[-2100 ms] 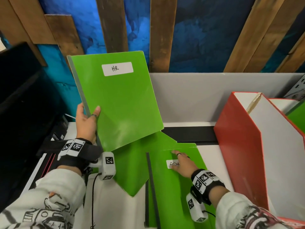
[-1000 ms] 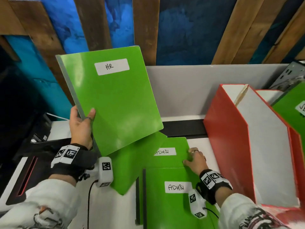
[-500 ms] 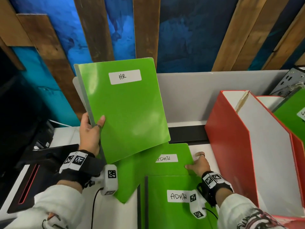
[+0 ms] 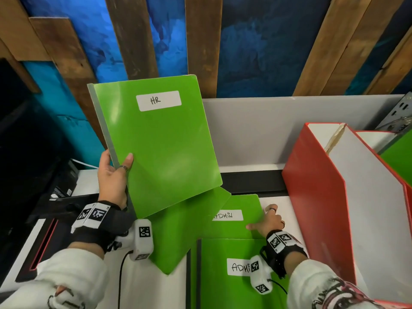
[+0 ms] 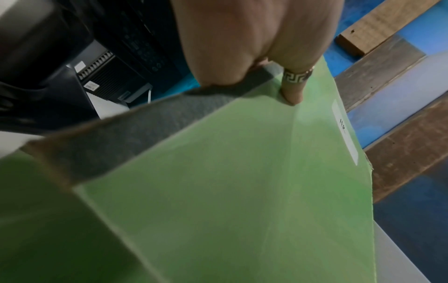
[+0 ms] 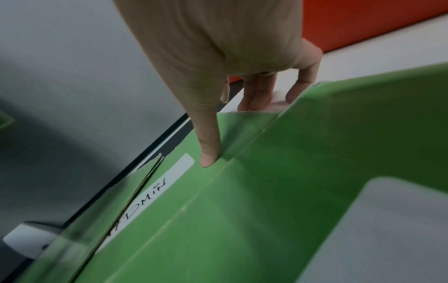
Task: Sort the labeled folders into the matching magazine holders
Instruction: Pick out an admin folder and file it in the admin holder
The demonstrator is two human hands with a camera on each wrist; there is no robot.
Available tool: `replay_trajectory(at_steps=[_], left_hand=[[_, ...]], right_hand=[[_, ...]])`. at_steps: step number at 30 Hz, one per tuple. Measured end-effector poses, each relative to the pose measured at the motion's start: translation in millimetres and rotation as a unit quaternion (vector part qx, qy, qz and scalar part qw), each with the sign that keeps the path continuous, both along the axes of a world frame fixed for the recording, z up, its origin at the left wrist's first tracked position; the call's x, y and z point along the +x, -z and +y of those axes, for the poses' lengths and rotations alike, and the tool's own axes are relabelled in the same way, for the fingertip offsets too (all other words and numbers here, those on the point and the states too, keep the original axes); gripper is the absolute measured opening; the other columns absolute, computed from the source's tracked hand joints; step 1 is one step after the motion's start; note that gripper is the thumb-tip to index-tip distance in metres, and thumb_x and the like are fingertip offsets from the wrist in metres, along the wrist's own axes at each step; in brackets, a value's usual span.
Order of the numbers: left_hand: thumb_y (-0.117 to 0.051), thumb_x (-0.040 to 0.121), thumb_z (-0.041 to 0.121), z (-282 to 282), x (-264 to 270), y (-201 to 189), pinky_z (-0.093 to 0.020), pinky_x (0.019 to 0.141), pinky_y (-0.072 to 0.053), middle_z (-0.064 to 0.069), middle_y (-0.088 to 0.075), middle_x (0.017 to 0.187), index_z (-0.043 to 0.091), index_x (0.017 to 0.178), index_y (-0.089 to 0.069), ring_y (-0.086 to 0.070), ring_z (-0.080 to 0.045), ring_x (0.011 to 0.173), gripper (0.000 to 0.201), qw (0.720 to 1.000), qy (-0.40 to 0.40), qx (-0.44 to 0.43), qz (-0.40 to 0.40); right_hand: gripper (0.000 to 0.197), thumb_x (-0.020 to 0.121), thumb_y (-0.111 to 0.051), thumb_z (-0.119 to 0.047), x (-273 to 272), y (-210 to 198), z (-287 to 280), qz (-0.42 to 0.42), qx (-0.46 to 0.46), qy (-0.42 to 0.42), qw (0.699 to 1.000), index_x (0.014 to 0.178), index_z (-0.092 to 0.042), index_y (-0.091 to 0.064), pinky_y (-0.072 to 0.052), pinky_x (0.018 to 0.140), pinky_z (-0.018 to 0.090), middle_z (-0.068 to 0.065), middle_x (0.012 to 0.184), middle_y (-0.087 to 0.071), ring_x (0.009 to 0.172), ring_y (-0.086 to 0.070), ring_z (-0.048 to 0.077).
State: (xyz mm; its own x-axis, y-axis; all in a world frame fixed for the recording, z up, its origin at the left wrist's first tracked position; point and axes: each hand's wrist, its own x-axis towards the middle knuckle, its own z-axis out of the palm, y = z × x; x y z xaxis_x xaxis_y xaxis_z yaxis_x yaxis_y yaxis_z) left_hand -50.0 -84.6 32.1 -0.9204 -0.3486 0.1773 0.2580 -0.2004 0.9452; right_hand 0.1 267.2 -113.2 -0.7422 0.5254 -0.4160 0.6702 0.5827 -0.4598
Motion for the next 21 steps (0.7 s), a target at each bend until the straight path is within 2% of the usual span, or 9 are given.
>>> replay_trajectory(at_steps=[3,5,8,10,12,15,17,19,21], left_hand=[[-0.052,0.092,0.001,-4.8,0.3,-1.0,-0.023,0.064,-0.058,-0.003,-0.064,0.092,0.024,0.101,-0.053,-0.067,-0.005,0.067,0.024,1.000,-0.006,-0.005,0.003],[-0.053,0.091,0.002,-7.1,0.9,-1.0,-0.022,0.064,-0.058,-0.001,-0.063,0.091,0.026,0.099,-0.053,-0.066,-0.004,0.067,0.025,1.000,-0.013,-0.013,0.005],[-0.054,0.091,0.003,-8.9,2.3,-0.7,-0.021,0.063,-0.057,0.001,-0.063,0.088,0.028,0.096,-0.054,-0.065,-0.003,0.066,0.026,1.000,-0.021,-0.022,0.002],[-0.054,0.091,0.003,-9.2,2.7,-0.6,-0.020,0.063,-0.057,0.001,-0.063,0.088,0.028,0.096,-0.054,-0.065,-0.002,0.066,0.026,0.999,-0.023,-0.025,0.002],[-0.054,0.091,0.002,-9.5,2.9,-0.8,-0.021,0.063,-0.057,0.001,-0.064,0.089,0.028,0.096,-0.054,-0.066,-0.002,0.067,0.026,1.000,-0.022,-0.022,0.001],[-0.055,0.090,0.002,-10.5,2.2,-1.4,-0.022,0.064,-0.058,0.006,-0.067,0.084,0.027,0.095,-0.056,-0.066,-0.004,0.067,0.026,1.000,-0.023,-0.019,-0.001],[-0.054,0.090,0.002,-10.0,2.0,-2.7,-0.021,0.064,-0.058,0.004,-0.066,0.087,0.027,0.095,-0.056,-0.066,-0.003,0.068,0.026,1.000,-0.020,-0.016,-0.001],[-0.054,0.090,0.001,-11.2,2.0,-3.6,-0.021,0.064,-0.058,0.001,-0.065,0.091,0.027,0.096,-0.055,-0.067,-0.003,0.068,0.026,1.000,-0.016,-0.014,-0.001],[-0.054,0.090,0.001,-13.8,1.7,-4.6,-0.021,0.064,-0.058,0.000,-0.065,0.090,0.027,0.095,-0.055,-0.067,-0.003,0.067,0.026,1.000,-0.016,-0.015,-0.003]], right_hand=[[0.074,0.059,-0.087,-0.015,-2.7,-1.6,2.0,0.048,-0.025,0.002,0.999,0.102,-0.023,-0.027,-0.040,0.096,0.049,0.014,0.117,-0.055,0.119,-0.042,0.036],[0.073,0.060,-0.084,-0.010,-3.9,-3.1,0.6,0.069,-0.043,-0.002,0.997,0.101,-0.027,-0.026,-0.040,0.095,0.051,0.012,0.111,-0.056,0.117,-0.041,0.034],[0.068,0.062,-0.080,0.001,-7.7,-4.8,2.8,0.133,-0.091,0.007,0.987,0.101,-0.023,-0.030,-0.044,0.085,0.040,0.013,0.104,-0.061,0.109,-0.052,0.032],[0.063,0.066,-0.075,0.009,-10.0,-8.7,6.0,0.182,-0.166,0.025,0.969,0.101,-0.021,-0.031,-0.048,0.073,0.036,0.018,0.095,-0.064,0.091,-0.063,0.032],[0.061,0.071,-0.071,0.012,-11.5,-14.4,9.5,0.207,-0.229,0.046,0.950,0.105,-0.021,-0.032,-0.051,0.068,0.039,0.017,0.087,-0.059,0.073,-0.060,0.027],[0.061,0.078,-0.061,0.018,-11.6,-23.5,10.3,0.210,-0.306,0.017,0.928,0.114,-0.022,-0.032,-0.050,0.058,0.028,0.007,0.081,-0.059,0.069,-0.059,0.019],[0.059,0.080,-0.058,0.017,-12.0,-27.1,11.2,0.211,-0.293,-0.009,0.933,0.109,-0.030,-0.038,-0.051,0.060,0.031,0.007,0.076,-0.061,0.069,-0.060,0.023],[0.056,0.081,-0.058,0.014,-13.0,-31.9,15.0,0.244,-0.252,0.017,0.936,0.096,-0.037,-0.040,-0.047,0.062,0.035,0.007,0.073,-0.060,0.064,-0.057,0.025],[0.053,0.083,-0.055,0.014,-13.5,-42.4,20.0,0.301,-0.207,0.056,0.929,0.091,-0.036,-0.039,-0.043,0.060,0.032,0.003,0.069,-0.058,0.060,-0.053,0.021]])
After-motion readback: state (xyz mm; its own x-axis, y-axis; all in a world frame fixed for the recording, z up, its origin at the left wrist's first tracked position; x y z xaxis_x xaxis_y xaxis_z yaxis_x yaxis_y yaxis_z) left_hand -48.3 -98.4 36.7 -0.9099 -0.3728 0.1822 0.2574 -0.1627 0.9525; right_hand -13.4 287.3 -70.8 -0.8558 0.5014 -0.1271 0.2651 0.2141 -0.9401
